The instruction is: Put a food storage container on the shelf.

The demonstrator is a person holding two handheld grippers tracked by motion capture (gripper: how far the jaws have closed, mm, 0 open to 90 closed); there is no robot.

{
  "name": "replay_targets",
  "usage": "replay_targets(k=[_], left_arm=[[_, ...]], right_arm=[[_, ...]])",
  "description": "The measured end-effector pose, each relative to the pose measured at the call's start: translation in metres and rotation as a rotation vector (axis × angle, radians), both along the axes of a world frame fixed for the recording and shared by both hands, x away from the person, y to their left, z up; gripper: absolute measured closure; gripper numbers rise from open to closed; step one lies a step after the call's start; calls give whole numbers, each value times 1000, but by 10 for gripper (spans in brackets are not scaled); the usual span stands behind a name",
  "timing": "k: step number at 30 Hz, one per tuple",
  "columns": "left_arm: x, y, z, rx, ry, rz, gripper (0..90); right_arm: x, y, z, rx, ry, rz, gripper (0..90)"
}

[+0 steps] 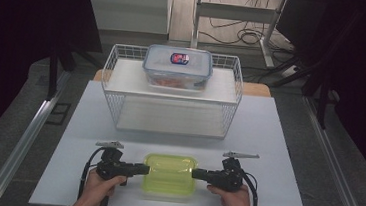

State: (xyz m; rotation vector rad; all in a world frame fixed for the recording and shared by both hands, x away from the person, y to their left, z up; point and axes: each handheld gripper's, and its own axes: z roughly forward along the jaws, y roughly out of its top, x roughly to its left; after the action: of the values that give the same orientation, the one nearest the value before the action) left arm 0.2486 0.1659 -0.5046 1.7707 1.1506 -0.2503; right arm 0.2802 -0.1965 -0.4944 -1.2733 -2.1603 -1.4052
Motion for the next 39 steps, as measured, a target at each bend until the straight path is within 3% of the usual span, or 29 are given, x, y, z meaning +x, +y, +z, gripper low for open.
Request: replay_targets(k=[14, 33, 39], left_arm=[[-4, 0, 12, 14, -53, -11, 774], [-4, 1, 22, 20, -77, -22, 781], [-3, 2, 25, 22, -88, -23, 781]], right_arm=[[-4, -1, 12, 1, -73, 19, 805], [-6, 0, 25, 1, -157, 37, 805], [-6, 1, 26, 4, -163, 37, 805]])
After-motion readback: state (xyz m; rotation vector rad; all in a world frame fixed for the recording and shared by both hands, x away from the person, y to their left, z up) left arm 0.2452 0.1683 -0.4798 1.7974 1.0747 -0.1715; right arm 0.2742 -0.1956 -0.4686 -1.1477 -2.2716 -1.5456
